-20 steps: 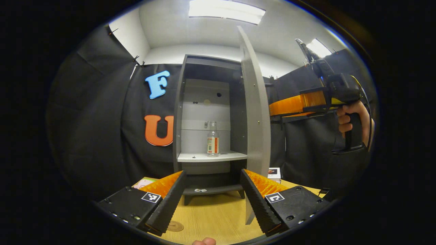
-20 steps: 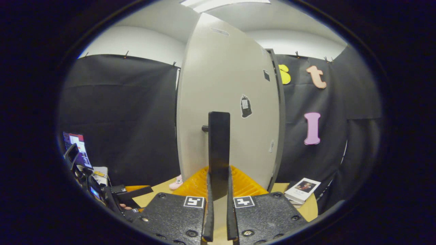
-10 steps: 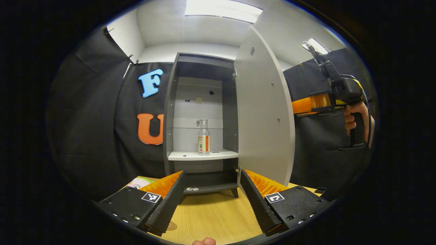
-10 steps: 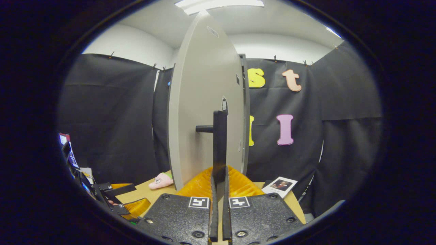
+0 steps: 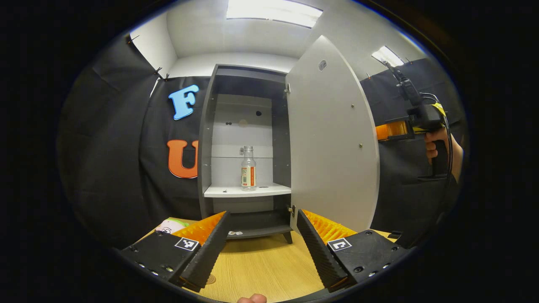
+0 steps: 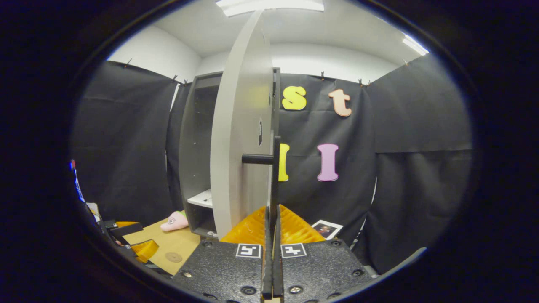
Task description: Open the cabinet door with the right hand, grasp the bottle in the cabinet with the left hand and place it on the coaster, then close the cabinet door with the right hand.
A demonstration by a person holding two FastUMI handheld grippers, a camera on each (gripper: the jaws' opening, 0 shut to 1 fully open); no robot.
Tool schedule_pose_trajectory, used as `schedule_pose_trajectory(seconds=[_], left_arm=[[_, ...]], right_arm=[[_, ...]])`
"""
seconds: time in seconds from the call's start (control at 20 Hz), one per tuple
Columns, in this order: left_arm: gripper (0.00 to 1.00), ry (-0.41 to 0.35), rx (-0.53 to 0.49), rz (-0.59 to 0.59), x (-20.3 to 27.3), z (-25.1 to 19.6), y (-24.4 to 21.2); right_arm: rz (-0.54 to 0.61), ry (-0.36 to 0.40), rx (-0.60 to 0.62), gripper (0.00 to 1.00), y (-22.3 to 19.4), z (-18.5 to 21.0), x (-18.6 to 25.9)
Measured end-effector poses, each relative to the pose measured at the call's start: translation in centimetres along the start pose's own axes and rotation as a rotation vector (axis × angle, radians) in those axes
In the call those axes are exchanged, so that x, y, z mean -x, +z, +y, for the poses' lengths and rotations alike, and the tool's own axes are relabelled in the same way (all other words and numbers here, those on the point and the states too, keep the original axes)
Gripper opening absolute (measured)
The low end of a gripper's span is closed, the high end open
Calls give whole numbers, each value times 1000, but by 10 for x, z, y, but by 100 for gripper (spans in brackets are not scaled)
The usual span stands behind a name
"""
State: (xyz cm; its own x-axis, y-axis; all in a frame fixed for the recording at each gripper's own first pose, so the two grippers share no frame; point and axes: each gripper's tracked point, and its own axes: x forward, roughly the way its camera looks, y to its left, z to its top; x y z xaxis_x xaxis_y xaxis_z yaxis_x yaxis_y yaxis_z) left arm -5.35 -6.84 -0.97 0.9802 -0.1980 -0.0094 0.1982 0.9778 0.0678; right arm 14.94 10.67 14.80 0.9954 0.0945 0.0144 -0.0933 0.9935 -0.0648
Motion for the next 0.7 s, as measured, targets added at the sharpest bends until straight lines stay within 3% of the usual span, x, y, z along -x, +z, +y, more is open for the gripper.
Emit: schedule_pose_trajectory(seconds=[0.2, 0.3, 0.55, 0.7], left_arm=[[95, 16, 8, 6, -4, 6, -3], [95, 25, 7, 7, -5, 8, -4], [95, 25, 6, 13, -14, 7, -5], [95, 28, 4, 11, -19, 8, -4]], right_arm=[[17, 39, -77, 4, -7, -7, 8], [2, 52, -54, 4, -8, -10, 21], [-44, -53, 108, 4, 2, -30, 46], [-57, -78, 102, 4, -1, -32, 40]])
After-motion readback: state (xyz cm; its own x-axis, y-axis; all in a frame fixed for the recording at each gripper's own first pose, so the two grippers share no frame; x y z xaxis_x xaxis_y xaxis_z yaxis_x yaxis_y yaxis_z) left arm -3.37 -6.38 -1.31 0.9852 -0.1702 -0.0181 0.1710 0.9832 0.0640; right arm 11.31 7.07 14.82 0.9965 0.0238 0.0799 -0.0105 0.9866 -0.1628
